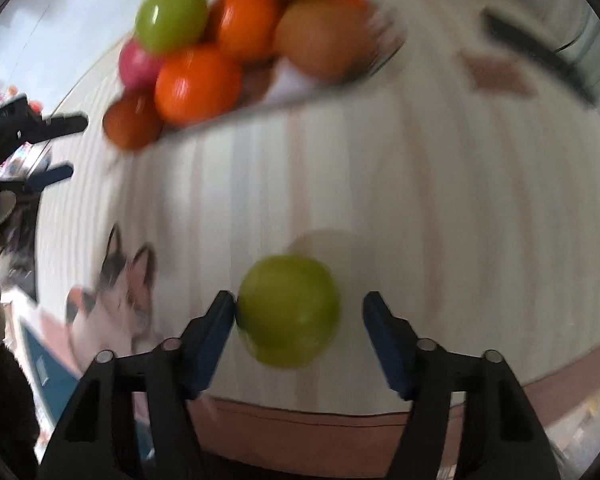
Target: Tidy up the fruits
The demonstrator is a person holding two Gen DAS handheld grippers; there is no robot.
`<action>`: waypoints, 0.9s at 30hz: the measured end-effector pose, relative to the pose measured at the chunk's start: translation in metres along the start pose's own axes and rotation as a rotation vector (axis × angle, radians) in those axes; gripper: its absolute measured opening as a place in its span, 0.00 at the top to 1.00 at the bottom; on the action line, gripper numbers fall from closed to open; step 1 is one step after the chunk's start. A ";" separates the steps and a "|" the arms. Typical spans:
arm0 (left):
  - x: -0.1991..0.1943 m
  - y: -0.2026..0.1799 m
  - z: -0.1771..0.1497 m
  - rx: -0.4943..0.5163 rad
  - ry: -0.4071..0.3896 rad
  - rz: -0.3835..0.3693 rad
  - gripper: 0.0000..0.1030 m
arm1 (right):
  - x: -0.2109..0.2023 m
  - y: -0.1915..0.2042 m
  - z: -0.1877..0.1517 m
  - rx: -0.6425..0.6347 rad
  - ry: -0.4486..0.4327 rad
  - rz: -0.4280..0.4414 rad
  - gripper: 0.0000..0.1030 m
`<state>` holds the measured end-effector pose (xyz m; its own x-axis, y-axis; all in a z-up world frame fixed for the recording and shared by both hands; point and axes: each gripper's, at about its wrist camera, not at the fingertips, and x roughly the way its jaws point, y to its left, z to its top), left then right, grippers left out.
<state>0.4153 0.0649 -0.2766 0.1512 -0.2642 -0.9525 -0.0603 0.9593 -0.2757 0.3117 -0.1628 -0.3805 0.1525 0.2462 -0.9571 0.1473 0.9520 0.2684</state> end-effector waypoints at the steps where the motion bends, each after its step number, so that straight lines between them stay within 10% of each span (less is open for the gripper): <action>1: 0.000 0.000 -0.003 0.001 0.000 0.006 0.29 | 0.001 -0.001 -0.001 0.026 -0.011 0.024 0.42; 15: 0.004 -0.030 -0.031 0.127 -0.029 0.111 0.08 | -0.044 0.030 0.050 -0.061 -0.172 0.109 0.59; 20: 0.009 -0.028 -0.038 0.126 -0.017 0.114 0.09 | -0.026 0.035 0.051 -0.105 -0.037 0.118 0.37; 27: 0.015 -0.020 -0.046 0.124 0.003 0.139 0.09 | 0.023 0.054 0.044 -0.070 0.076 0.209 0.37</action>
<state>0.3730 0.0368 -0.2910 0.1465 -0.1286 -0.9808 0.0417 0.9914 -0.1237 0.3663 -0.1142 -0.3835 0.0983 0.4496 -0.8878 0.0514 0.8887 0.4557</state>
